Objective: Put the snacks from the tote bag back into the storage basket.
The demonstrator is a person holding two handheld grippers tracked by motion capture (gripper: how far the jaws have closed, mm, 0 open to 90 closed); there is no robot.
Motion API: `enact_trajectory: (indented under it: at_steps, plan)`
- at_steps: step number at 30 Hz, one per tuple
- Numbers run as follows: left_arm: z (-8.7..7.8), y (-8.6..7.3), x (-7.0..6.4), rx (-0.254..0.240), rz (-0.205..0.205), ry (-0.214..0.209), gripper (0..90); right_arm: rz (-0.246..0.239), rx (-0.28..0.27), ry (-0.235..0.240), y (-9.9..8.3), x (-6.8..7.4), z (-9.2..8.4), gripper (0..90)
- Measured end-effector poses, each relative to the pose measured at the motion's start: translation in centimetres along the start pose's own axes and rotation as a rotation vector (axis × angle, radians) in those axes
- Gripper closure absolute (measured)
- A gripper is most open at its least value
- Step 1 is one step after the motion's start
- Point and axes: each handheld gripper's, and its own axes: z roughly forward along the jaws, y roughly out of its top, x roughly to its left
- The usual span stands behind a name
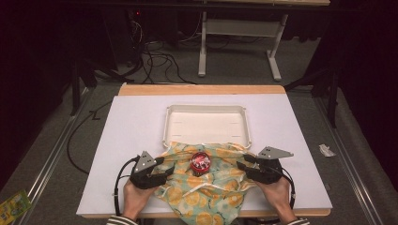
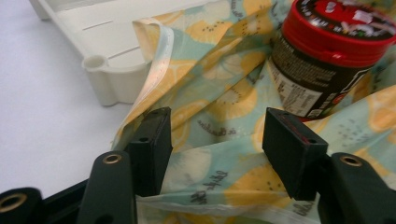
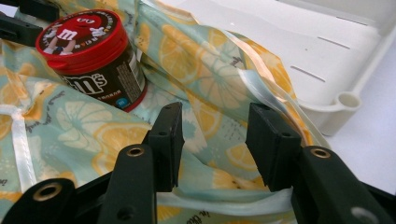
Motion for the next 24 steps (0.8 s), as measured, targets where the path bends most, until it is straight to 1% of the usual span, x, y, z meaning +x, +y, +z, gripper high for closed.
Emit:
enact_trajectory:
  at_steps: [6, 9, 12, 13, 19, 22, 24]
  plan:
    - [-0.3, 0.1, -0.2, -0.025, -0.007, -0.017, 39.7, -0.010, -0.018, 0.004, 0.3, 0.3, -0.1, 56.9]
    - [-0.8, 0.1, -0.2, -0.050, -0.017, -0.027, 39.3, -0.018, -0.024, 0.006, 0.5, 0.5, -0.2, 56.9]
    - [-1.1, 0.2, -0.3, -0.061, -0.018, -0.031, 38.8, -0.037, -0.025, 0.013, 0.8, 0.7, -0.1, 56.9]
    - [-1.2, 0.3, -0.3, -0.060, -0.017, -0.023, 38.8, -0.041, -0.023, 0.012, 0.9, 0.8, -0.1, 56.9]
    - [-1.2, 0.4, -0.2, -0.069, -0.016, -0.012, 39.9, -0.062, -0.031, 0.030, 1.6, 1.4, 0.4, 56.9]
    - [-1.1, 0.4, -0.2, -0.061, -0.020, 0.016, 42.1, -0.078, -0.029, 0.041, 2.0, 1.9, 0.8, 56.4]
    - [-0.9, 0.3, -0.3, -0.055, -0.009, 0.038, 43.5, -0.090, -0.025, 0.046, 2.2, 2.2, 1.0, 55.8]
